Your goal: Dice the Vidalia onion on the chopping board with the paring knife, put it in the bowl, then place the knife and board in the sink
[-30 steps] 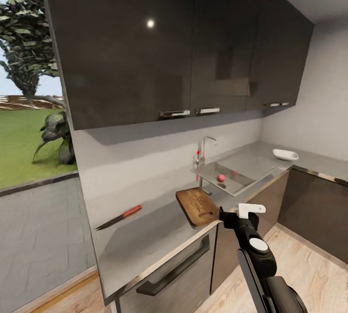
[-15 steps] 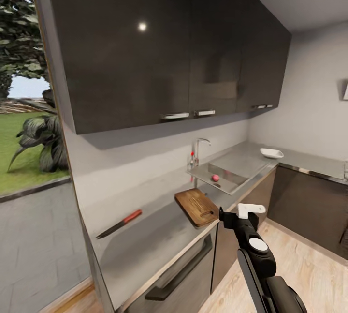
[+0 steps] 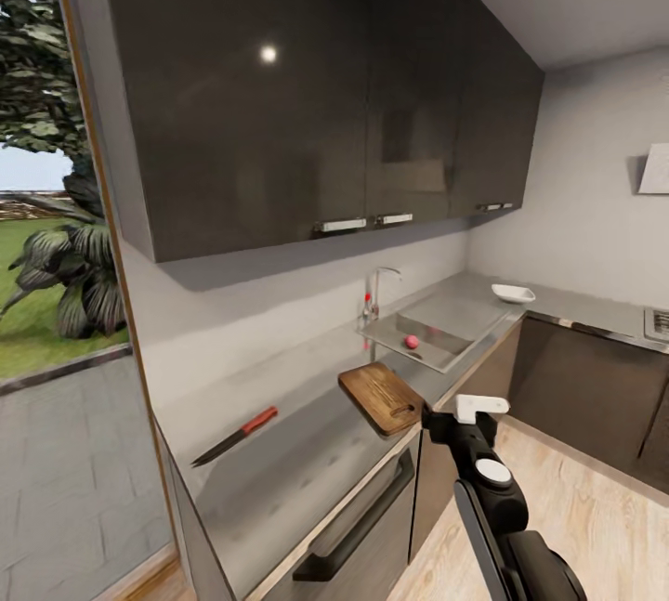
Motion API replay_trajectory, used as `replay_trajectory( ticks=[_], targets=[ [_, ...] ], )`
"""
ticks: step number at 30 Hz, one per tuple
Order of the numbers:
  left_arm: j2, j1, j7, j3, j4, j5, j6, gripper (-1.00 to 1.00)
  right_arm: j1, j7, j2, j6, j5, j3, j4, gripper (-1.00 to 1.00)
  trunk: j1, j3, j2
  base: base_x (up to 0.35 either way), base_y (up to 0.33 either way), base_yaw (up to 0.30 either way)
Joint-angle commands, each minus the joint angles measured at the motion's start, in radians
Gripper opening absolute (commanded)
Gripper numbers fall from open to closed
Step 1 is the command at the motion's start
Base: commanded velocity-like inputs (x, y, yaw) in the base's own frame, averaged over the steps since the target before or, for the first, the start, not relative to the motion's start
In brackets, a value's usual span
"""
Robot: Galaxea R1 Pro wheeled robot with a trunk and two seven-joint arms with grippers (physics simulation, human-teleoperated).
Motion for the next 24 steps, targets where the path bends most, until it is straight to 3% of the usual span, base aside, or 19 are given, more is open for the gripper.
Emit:
replay_trajectory(
  ticks=[1, 5, 7, 9, 14, 15, 17, 19, 24],
  targets=[
    [0.000, 0.001, -0.001, -0.001, 0.003, 0.009, -0.002, 1.00, 0.000, -0.018, 0.001, 0.012, 0.000, 0.002, 0.002, 1.00, 0.000, 0.000, -0.001, 0.000, 0.005, -0.002],
    [0.000, 0.001, -0.001, -0.001, 0.008, 0.009, -0.002, 1.00, -0.002, -0.055, 0.007, 0.037, -0.004, 0.003, 0.006, 1.00, 0.000, 0.000, -0.001, 0.000, 0.002, -0.001],
    [-0.001, 0.001, -0.001, -0.001, 0.011, 0.009, -0.002, 1.00, -0.029, -0.068, 0.036, 0.048, -0.005, 0.004, 0.026, 1.00, 0.000, 0.000, -0.001, 0.000, 0.000, 0.000],
    [-0.001, 0.001, -0.001, -0.001, 0.013, 0.009, -0.002, 1.00, -0.055, -0.070, 0.046, 0.052, -0.004, 0.004, 0.059, 1.00, 0.000, 0.000, -0.001, 0.000, 0.000, 0.000],
    [-0.001, 0.001, -0.001, -0.001, 0.020, 0.009, -0.002, 1.00, -0.187, -0.077, 0.074, 0.100, -0.004, 0.004, 0.166, 1.00, 0.000, 0.000, -0.001, 0.000, 0.000, 0.000],
    [-0.002, 0.001, -0.001, -0.001, 0.023, 0.009, -0.002, 1.00, -0.264, -0.092, 0.087, 0.136, -0.004, 0.004, 0.226, 1.00, 0.000, 0.000, -0.001, 0.000, 0.000, 0.000],
    [-0.003, 0.001, -0.001, -0.001, 0.025, 0.009, -0.002, 1.00, -0.323, -0.107, 0.093, 0.152, -0.004, 0.004, 0.277, 1.00, 0.000, 0.000, -0.001, 0.000, 0.000, 0.000],
    [-0.003, 0.001, -0.001, -0.002, 0.025, 0.009, -0.002, 1.00, -0.428, -0.122, 0.099, 0.163, -0.004, 0.004, 0.416, 1.00, 0.000, 0.000, -0.001, 0.000, 0.000, 0.000],
    [-0.003, 0.001, -0.002, -0.002, 0.026, 0.008, -0.002, 1.00, -0.553, -0.127, 0.099, 0.154, -0.009, 0.002, 0.626, 1.00, 0.000, 0.000, -0.001, 0.000, 0.000, 0.000]
  ],
)
